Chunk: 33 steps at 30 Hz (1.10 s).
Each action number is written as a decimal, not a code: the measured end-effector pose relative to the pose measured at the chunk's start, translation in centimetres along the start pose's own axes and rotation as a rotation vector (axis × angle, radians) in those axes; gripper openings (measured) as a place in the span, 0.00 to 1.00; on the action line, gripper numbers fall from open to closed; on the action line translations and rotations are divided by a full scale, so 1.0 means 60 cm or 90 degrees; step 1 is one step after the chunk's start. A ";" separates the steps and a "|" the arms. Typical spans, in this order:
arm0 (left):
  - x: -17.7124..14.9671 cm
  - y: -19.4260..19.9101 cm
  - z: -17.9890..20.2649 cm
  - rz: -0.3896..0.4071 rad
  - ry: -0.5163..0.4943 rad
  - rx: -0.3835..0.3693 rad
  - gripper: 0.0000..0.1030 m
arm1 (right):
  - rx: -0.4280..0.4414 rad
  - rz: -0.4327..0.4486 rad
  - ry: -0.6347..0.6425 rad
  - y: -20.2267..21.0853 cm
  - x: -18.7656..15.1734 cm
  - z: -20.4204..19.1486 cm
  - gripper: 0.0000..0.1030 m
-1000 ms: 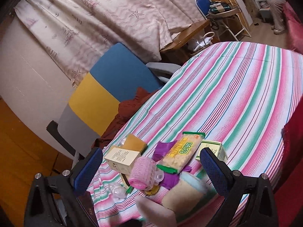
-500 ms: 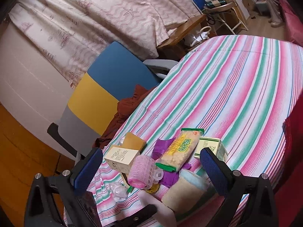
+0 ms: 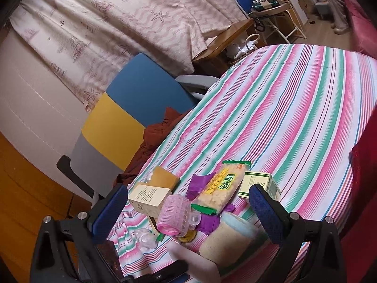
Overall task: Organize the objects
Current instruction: 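Close the left tool on the white rectangular sponge, then lift the white sponge with the left tool while the right tool grasps the green-and-white box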
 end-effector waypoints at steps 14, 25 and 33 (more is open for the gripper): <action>0.011 -0.004 0.002 0.021 -0.056 0.053 0.63 | 0.007 -0.001 -0.014 0.000 -0.001 0.007 1.00; -0.006 0.104 -0.052 0.116 -0.162 0.087 0.60 | -0.064 0.011 -0.127 0.003 0.006 0.069 1.00; -0.035 0.210 -0.079 0.206 -0.248 0.098 0.60 | -0.184 -0.056 -0.114 -0.026 0.003 0.086 1.00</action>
Point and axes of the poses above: each gripper's, at about its wrist camera, not at the fingertips, and y roughly against the way its jaws point, z to its right, x to its top, the point moved 5 cm from there along -y, roughly the way its jaws point, and after that the axes turned 6 degrees about x, right-handed, at the moved point
